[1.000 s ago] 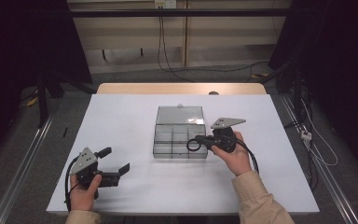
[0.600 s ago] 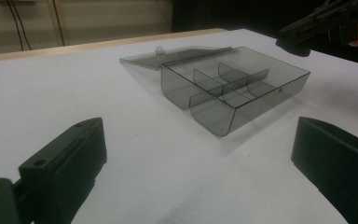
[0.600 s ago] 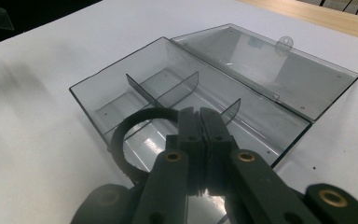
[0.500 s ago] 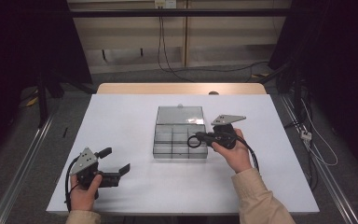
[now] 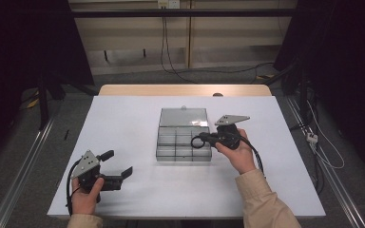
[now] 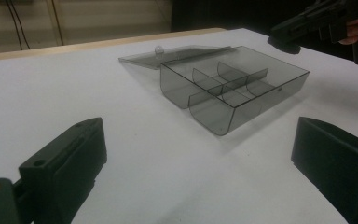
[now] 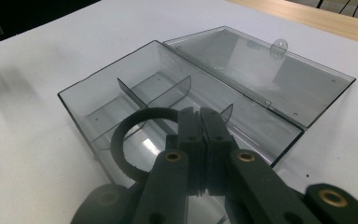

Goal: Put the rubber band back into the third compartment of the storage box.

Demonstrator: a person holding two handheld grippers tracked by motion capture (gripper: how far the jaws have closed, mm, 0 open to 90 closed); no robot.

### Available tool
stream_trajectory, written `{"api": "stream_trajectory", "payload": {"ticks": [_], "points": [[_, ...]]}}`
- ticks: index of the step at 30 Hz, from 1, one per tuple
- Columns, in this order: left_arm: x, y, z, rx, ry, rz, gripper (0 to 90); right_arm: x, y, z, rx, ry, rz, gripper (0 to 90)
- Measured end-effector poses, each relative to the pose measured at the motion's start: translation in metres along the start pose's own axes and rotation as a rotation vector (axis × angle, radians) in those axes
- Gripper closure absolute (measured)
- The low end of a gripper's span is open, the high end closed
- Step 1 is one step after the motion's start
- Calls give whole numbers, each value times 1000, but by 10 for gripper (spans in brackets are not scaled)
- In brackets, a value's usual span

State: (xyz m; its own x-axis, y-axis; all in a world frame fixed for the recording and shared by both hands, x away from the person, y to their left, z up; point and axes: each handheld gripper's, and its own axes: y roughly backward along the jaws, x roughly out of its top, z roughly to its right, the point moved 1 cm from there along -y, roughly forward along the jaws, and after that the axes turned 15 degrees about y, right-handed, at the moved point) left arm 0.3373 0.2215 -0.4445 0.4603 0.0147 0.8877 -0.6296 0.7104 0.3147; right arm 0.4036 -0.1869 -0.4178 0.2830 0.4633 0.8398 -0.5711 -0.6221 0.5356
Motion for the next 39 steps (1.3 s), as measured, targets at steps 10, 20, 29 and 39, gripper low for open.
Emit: {"api": "stream_trajectory", "payload": {"ticks": [10,20,29,39], "points": [[0,0,0,-1,2,-1,31,2,-3,4,-6,3,3,887],[0,1,0,0,2,5,31,1,-5,8,-17,0,-2,887],[0,1,0,1,3,3,31,-1,-8,11,-22,-8,-9,887],[0,0,0,2,2,2,31,-3,-9,15,-33,-11,-16,887]]}}
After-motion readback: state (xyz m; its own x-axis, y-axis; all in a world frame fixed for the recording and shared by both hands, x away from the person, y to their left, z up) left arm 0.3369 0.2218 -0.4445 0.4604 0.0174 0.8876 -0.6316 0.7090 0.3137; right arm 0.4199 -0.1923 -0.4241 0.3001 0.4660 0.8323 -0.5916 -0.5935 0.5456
